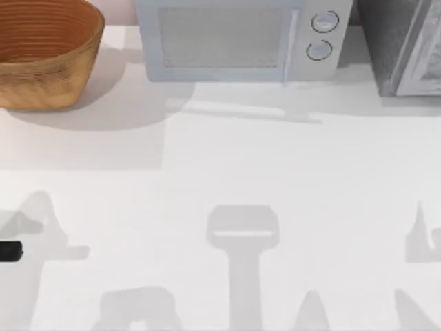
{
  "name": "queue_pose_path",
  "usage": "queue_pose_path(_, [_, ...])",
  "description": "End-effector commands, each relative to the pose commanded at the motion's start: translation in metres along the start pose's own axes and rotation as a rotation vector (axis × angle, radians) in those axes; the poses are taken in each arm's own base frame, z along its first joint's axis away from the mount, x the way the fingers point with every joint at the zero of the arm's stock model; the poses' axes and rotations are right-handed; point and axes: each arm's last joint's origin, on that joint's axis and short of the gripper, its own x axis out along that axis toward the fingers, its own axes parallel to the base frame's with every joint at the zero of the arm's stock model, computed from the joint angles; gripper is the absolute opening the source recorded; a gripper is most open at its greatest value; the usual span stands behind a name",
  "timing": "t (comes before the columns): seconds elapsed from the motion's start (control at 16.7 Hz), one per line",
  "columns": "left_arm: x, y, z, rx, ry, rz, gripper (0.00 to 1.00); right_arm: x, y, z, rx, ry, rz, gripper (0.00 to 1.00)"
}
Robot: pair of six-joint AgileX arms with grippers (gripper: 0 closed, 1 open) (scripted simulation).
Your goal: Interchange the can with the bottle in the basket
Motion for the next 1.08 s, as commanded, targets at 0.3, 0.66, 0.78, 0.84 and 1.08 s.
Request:
queue_pose_path(0.3, [0.000, 0.000, -0.009, -0.001, -0.019, 0.007, 0.00, 0.000, 0.000, 0.000, 0.000, 0.000, 0.000, 1.00])
queue_pose_path(0.66, [0.001, -0.002, 0.006, 0.005, -0.053, -0.034, 0.00, 0.000, 0.000, 0.000, 0.000, 0.000, 0.000, 1.00])
queue_pose_path(0.78, [0.003, -0.004, 0.029, 0.006, -0.113, -0.094, 0.00, 0.000, 0.000, 0.000, 0.000, 0.000, 0.000, 1.00])
queue_pose_path(0.84, [0.005, -0.006, 0.042, 0.006, -0.146, -0.129, 0.00, 0.000, 0.000, 0.000, 0.000, 0.000, 0.000, 1.00])
queue_pose_path(1.08, [0.032, -0.015, 0.086, 0.006, -0.225, -0.303, 0.00, 0.000, 0.000, 0.000, 0.000, 0.000, 0.000, 1.00])
